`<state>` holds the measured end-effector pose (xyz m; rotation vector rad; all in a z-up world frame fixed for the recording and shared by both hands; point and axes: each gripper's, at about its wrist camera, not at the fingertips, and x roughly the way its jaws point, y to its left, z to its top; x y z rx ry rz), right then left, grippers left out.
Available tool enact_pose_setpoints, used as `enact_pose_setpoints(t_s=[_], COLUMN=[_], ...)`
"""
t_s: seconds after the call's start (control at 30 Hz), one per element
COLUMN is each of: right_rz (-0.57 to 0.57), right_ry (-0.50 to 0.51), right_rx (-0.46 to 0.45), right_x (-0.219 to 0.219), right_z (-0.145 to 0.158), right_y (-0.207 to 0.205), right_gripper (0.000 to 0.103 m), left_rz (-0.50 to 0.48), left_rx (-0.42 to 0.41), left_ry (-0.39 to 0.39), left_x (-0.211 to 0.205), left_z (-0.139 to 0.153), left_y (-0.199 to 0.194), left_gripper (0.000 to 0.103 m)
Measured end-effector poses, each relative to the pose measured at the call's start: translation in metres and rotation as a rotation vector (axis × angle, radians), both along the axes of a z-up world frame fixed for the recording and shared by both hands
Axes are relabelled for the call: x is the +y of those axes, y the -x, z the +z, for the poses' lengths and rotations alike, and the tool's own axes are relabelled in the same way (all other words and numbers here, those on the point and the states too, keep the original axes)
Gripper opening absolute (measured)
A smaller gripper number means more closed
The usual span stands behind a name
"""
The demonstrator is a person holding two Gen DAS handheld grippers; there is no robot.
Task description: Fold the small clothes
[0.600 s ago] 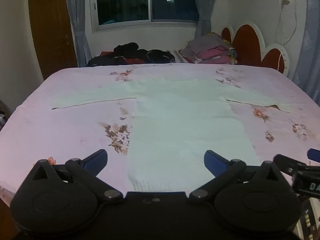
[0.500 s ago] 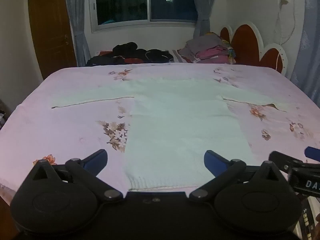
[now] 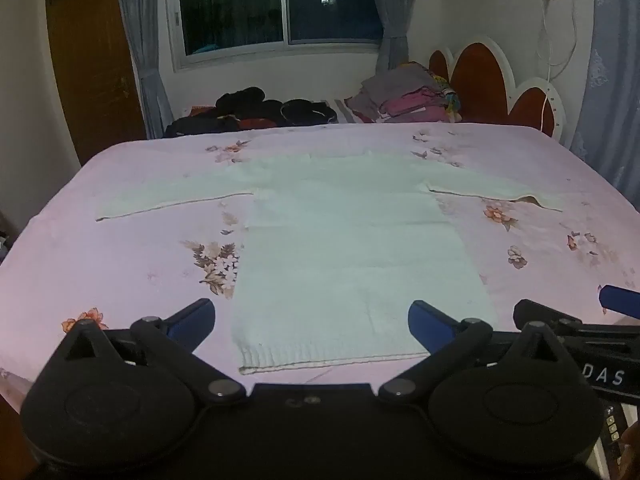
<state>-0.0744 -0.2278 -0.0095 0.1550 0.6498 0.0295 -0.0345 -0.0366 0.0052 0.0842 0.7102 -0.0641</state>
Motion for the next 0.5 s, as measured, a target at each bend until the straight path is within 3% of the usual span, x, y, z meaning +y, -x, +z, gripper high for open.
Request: enact_pose_setpoints(t_s=[0.5], right_rz=[-0.012], right_ry=[-0.007], right_rx=[-0.005], right_x=[-0.0083], right_z=[0.0068], right_y=[-0.006], right_gripper=[0.103], left_rz=[0.01], left_rx=[0.003], left_ry=[0.003], left_x=[-0.0031], left_z=[0.0021], left_y=[-0.0061], left_gripper=[0.103])
